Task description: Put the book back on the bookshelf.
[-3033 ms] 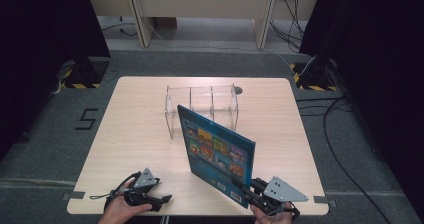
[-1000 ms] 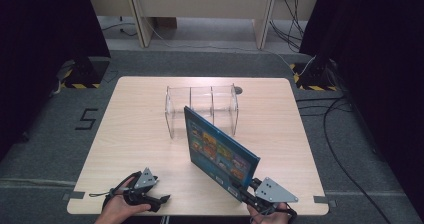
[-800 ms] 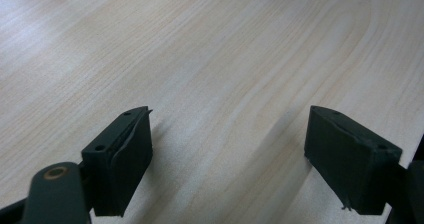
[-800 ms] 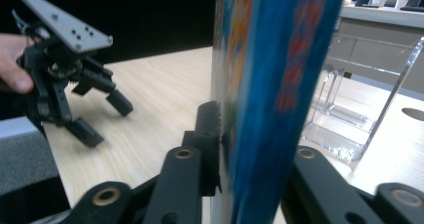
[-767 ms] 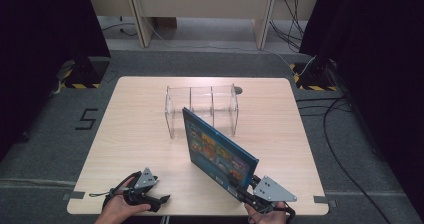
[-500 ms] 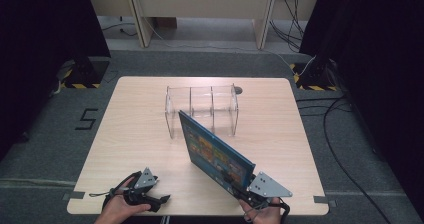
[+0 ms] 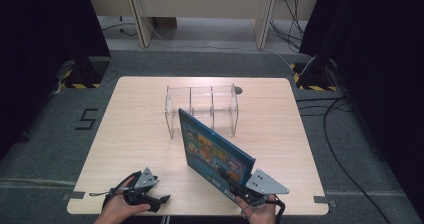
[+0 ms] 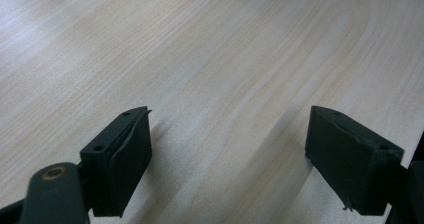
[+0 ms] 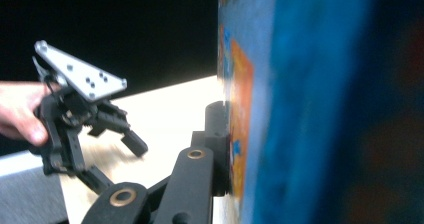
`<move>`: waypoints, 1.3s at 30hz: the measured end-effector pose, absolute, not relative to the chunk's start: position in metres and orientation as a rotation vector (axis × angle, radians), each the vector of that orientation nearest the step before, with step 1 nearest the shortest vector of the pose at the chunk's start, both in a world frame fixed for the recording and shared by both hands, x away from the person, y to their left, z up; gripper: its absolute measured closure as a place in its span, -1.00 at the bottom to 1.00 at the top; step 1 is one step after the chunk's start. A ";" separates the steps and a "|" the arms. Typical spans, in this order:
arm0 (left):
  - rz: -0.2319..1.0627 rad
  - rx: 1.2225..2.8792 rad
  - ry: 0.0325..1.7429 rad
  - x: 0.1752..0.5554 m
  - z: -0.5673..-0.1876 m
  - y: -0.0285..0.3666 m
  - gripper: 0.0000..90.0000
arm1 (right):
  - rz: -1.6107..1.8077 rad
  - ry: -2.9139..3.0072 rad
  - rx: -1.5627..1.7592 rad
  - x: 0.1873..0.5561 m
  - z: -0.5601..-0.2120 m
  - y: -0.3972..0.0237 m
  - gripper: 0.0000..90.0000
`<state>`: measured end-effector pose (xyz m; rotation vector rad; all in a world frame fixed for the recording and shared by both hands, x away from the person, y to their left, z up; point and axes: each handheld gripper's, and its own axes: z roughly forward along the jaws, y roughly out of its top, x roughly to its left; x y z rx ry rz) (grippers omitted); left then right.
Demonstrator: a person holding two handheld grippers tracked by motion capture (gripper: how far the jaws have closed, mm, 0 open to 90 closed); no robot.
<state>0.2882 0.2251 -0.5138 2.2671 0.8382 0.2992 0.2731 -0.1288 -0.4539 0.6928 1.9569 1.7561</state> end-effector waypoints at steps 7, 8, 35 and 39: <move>0.298 2.265 0.839 0.288 -0.514 0.225 -0.61 | 1.769 1.925 0.703 0.273 -0.448 -0.134 0.85; 0.299 2.266 0.838 0.288 -0.514 0.225 -0.61 | 1.772 1.922 0.710 0.273 -0.448 -0.135 0.85; 0.294 2.271 0.830 0.289 -0.514 0.225 -0.64 | 1.685 1.719 0.861 0.287 -0.430 -0.180 0.85; 0.296 2.271 0.829 0.290 -0.514 0.225 -0.66 | 1.677 1.691 0.877 0.291 -0.428 -0.185 0.85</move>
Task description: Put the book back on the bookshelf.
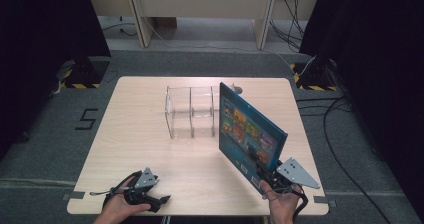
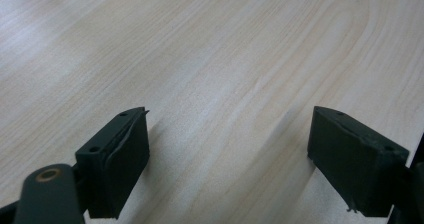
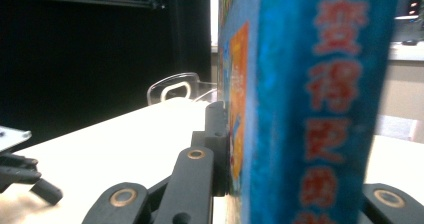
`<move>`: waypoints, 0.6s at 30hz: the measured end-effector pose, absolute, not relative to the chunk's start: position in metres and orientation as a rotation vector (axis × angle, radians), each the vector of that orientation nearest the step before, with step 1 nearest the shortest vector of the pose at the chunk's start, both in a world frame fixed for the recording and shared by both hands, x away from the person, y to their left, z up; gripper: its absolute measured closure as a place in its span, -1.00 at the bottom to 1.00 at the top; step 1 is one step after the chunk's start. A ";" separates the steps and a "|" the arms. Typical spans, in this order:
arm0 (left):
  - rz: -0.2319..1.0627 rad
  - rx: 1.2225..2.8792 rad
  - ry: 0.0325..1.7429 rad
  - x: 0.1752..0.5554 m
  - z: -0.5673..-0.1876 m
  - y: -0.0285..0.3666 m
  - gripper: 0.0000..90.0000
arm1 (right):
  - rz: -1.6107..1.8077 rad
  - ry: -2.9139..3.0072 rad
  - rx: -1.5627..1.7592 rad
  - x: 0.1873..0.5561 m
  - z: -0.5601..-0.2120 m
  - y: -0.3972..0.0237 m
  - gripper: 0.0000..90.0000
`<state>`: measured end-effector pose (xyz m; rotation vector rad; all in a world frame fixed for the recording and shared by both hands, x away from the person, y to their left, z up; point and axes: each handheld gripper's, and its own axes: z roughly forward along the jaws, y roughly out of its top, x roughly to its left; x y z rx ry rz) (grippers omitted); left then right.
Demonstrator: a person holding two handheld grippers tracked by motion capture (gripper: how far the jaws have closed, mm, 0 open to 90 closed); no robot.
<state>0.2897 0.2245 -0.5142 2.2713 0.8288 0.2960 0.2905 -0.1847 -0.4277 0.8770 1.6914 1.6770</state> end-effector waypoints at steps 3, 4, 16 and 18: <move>0.295 2.272 0.828 0.291 -0.514 0.224 -0.67 | 1.657 1.674 0.885 0.295 -0.425 -0.187 0.85; 0.296 2.272 0.828 0.291 -0.514 0.224 -0.67 | 1.645 1.669 0.882 0.299 -0.423 -0.188 0.85; 0.293 2.272 0.822 0.291 -0.515 0.224 -0.68 | 1.596 1.641 0.895 0.320 -0.414 -0.176 0.85; 0.293 2.271 0.821 0.291 -0.515 0.224 -0.68 | 1.593 1.641 0.895 0.322 -0.414 -0.175 0.85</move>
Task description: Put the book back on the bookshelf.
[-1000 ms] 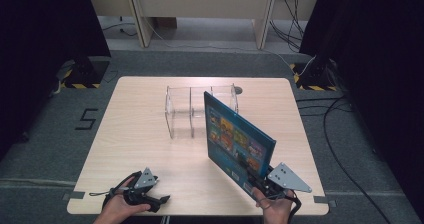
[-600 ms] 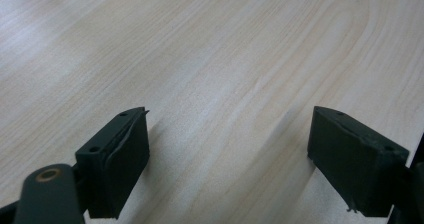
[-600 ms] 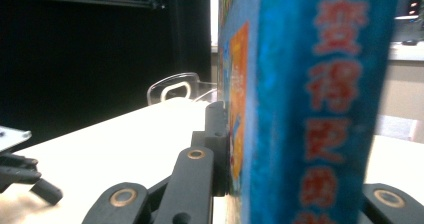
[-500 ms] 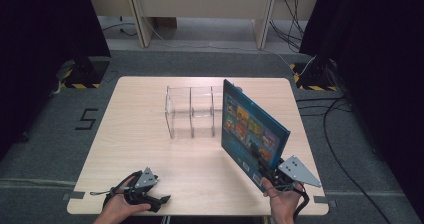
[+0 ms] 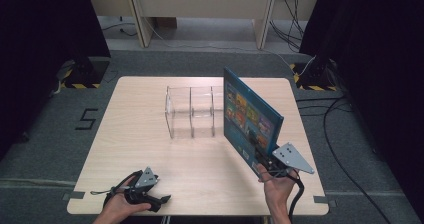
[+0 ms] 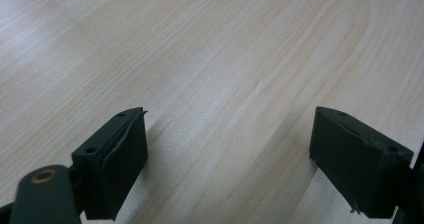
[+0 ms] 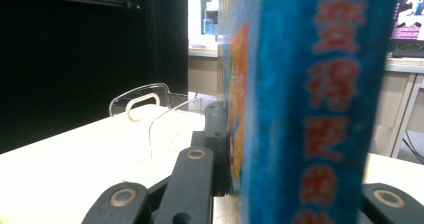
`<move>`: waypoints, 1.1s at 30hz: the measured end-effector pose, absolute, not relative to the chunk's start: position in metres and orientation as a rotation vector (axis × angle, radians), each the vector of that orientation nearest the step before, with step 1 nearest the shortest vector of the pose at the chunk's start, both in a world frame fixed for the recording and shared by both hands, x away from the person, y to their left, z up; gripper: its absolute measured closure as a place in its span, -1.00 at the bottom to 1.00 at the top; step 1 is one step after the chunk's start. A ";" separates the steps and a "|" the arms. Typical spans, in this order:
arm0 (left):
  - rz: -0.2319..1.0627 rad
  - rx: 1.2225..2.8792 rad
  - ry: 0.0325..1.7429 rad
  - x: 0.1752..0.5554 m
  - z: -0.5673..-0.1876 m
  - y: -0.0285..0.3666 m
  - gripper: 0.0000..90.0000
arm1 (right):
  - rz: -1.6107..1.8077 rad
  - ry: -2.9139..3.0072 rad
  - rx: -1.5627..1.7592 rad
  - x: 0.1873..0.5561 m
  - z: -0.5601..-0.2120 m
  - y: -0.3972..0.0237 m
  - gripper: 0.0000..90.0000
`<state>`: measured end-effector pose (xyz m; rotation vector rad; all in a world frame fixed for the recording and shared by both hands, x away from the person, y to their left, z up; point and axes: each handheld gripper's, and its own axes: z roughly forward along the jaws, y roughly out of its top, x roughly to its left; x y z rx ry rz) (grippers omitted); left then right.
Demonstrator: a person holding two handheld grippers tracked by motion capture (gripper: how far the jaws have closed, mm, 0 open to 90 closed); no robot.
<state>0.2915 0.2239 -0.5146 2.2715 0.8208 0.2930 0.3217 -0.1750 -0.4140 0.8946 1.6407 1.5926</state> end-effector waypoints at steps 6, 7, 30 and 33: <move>0.291 2.270 0.817 0.292 -0.515 0.224 -0.68 | 1.581 1.634 0.910 0.335 -0.415 -0.167 0.85; 0.292 2.271 0.817 0.292 -0.515 0.224 -0.68 | 1.572 1.628 0.916 0.339 -0.414 -0.165 0.85; 0.293 2.270 0.813 0.292 -0.515 0.224 -0.68 | 1.548 1.542 0.981 0.390 -0.412 -0.141 0.85; 0.293 2.270 0.813 0.292 -0.515 0.224 -0.68 | 1.535 1.529 0.992 0.396 -0.414 -0.137 0.85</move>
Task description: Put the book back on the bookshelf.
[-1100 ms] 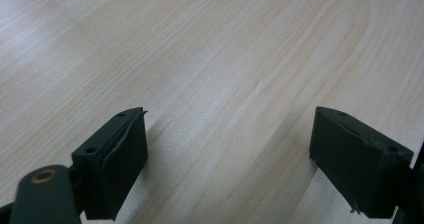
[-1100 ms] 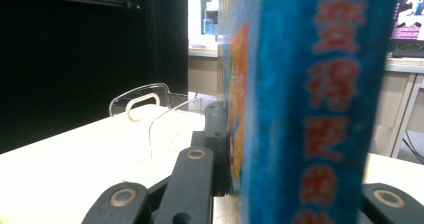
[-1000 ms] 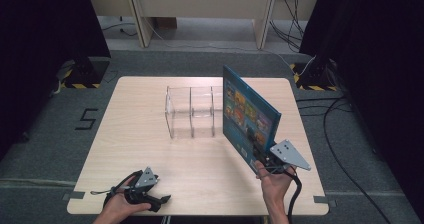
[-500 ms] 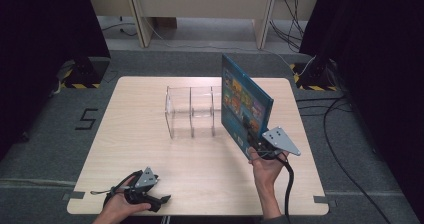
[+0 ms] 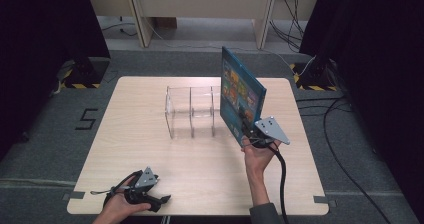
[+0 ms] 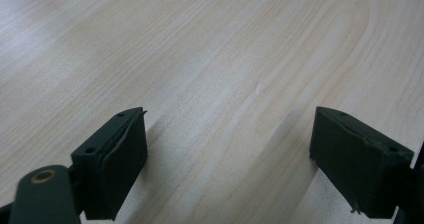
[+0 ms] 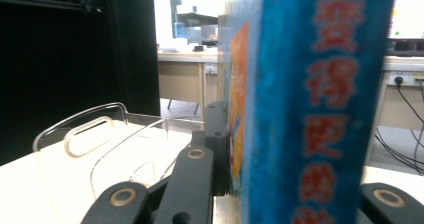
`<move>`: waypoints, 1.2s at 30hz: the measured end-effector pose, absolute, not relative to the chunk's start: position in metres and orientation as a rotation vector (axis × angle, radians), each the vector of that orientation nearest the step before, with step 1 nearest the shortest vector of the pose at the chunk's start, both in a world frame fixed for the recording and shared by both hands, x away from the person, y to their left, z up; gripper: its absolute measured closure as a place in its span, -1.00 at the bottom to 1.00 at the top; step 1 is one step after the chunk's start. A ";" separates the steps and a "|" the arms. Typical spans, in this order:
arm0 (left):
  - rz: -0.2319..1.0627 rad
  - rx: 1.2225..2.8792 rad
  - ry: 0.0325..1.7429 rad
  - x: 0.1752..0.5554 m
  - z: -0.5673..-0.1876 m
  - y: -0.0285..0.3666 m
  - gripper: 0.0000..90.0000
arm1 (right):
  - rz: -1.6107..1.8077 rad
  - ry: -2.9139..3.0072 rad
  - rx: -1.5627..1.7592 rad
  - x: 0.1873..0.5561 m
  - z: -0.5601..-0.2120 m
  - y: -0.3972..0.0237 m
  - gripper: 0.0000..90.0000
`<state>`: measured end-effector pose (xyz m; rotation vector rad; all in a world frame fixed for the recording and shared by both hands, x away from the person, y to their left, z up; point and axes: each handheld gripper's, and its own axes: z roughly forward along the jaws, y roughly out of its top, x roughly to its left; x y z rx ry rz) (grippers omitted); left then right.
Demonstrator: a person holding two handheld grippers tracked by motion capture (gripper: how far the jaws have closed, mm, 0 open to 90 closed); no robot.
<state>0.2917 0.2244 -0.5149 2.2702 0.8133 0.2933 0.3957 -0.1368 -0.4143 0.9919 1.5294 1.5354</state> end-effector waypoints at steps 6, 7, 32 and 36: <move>0.293 2.269 0.815 0.292 -0.515 0.224 -0.68 | 1.515 1.523 0.984 0.403 -0.419 -0.132 0.85; 0.293 2.269 0.815 0.292 -0.515 0.224 -0.68 | 1.496 1.518 0.987 0.406 -0.420 -0.130 0.85; 0.290 2.274 0.811 0.291 -0.515 0.224 -0.68 | 1.414 1.385 1.042 0.426 -0.440 -0.104 0.85; 0.290 2.275 0.810 0.291 -0.515 0.224 -0.68 | 1.386 1.388 1.030 0.428 -0.443 -0.100 0.85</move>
